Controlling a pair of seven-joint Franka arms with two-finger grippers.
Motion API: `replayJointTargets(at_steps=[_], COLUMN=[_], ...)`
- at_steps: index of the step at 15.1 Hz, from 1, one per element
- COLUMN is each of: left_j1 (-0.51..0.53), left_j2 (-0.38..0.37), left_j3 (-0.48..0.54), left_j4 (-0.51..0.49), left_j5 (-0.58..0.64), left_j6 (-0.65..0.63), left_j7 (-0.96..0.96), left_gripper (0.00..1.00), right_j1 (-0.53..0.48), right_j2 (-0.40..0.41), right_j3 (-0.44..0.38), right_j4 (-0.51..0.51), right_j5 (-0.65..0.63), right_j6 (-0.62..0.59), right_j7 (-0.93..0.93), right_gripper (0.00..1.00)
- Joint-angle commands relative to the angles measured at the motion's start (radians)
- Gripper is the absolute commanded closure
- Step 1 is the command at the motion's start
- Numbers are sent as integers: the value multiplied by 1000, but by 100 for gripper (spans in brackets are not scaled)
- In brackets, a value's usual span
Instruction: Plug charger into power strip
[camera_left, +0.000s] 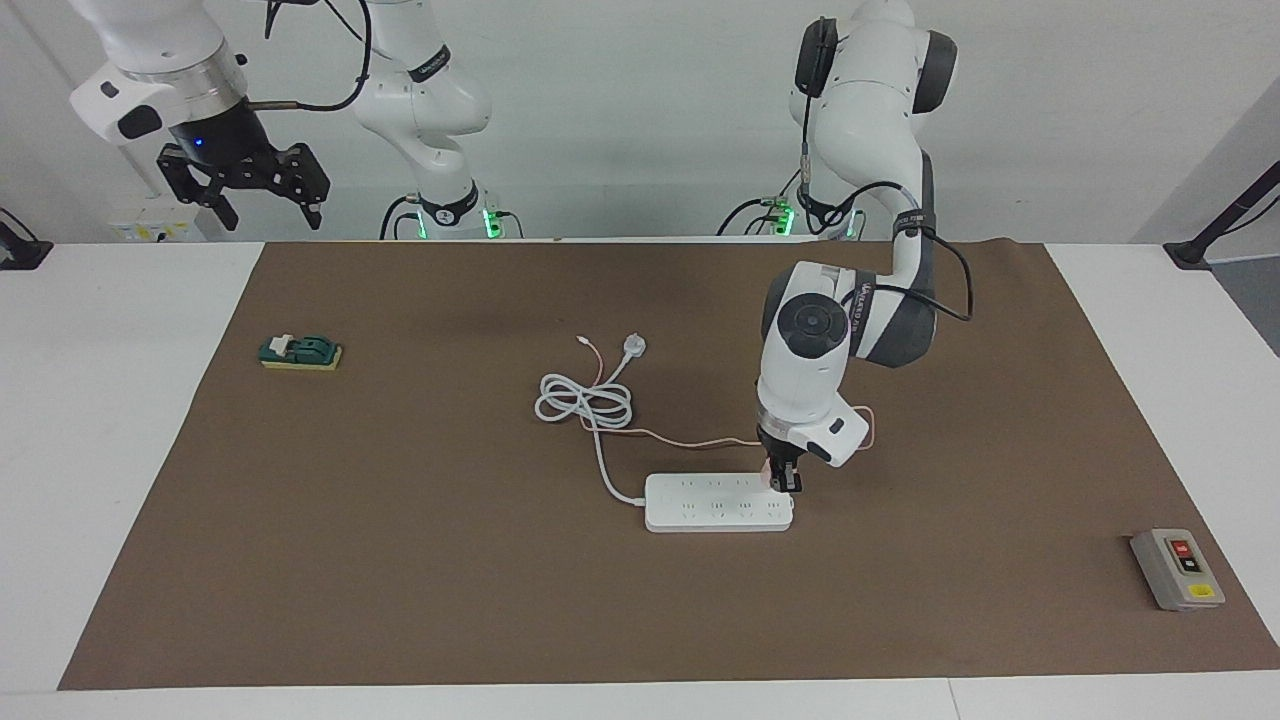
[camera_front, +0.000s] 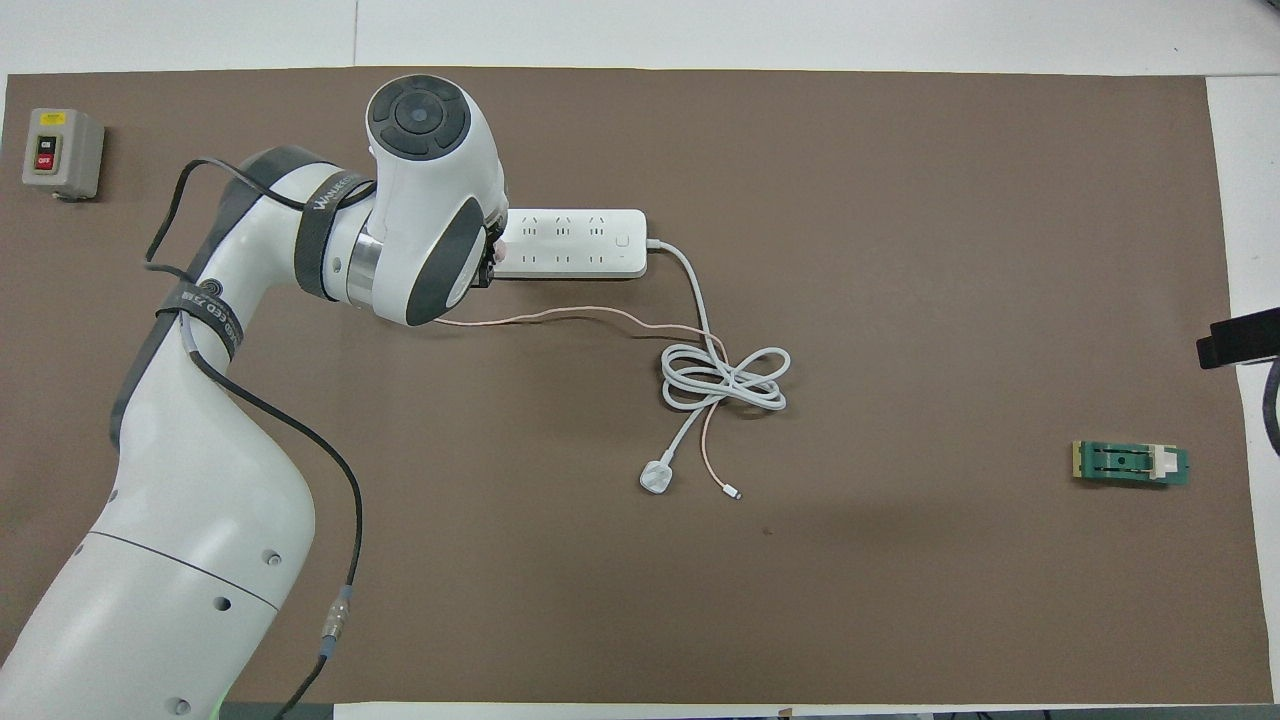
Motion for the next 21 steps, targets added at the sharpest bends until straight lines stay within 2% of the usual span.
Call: replayJointTargets(at_steps=[1, 5, 21], left_j1=[-9, -22, -13], left_j2=[-26, -1, -1], left_j3=[5, 6, 5], left_j4=[-50, -42, -47], left_j5=[21, 21, 44], left_j6=[32, 31, 0], left_j7=[-20, -20, -18], left_gripper=[100, 100, 100], right_j1=[-20, -20, -20], right_j2=[-24, -24, -24], right_j3=[7, 7, 2], right_j4=[-25, -25, -25], right_j5=[20, 20, 20], right_j6=[14, 14, 14], right_j7=[-1, -3, -3], right_gripper=[0, 0, 0])
